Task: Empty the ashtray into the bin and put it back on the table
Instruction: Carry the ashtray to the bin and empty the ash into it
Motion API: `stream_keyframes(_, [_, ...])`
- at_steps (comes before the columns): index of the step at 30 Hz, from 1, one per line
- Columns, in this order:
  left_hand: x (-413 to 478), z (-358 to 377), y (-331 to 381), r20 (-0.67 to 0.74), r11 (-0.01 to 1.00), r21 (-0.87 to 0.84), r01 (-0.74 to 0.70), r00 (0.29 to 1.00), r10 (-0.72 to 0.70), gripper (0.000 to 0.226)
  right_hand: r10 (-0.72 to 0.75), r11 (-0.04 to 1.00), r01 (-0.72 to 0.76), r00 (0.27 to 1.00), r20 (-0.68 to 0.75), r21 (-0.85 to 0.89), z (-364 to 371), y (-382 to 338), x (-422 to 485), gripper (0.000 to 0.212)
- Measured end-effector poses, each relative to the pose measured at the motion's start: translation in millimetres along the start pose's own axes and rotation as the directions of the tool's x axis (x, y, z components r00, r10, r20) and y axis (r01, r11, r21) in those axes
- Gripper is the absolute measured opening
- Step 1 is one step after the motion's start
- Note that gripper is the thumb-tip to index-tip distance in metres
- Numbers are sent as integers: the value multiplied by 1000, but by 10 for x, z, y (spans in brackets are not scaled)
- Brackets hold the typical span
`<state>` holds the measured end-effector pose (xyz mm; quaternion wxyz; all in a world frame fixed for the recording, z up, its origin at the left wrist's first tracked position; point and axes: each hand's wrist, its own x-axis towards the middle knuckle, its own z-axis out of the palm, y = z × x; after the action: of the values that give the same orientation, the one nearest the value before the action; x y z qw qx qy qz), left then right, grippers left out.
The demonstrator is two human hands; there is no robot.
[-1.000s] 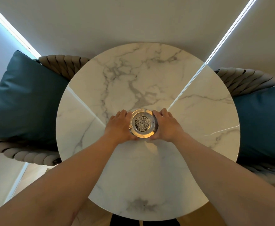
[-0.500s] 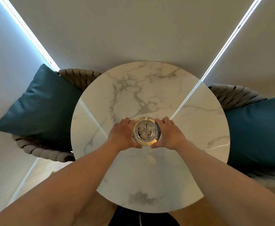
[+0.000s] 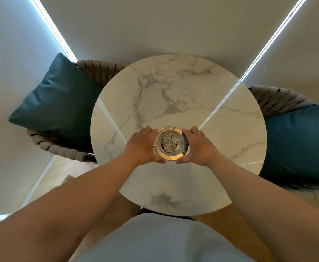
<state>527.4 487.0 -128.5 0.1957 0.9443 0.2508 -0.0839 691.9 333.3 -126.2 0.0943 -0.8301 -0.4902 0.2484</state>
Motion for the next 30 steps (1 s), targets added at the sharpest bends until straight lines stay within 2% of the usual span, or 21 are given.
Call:
stream_keyframes(10, [-343, 332, -6, 32, 996, -83, 34, 999, -31, 106, -41, 999, 41, 998, 56, 2, 271, 20, -284, 108])
stream_keyframes(30, [-593, 572, 87, 42, 988, -128, 86, 996, -82, 103, -77, 997, 77, 993, 91, 7, 458, 97, -460, 112])
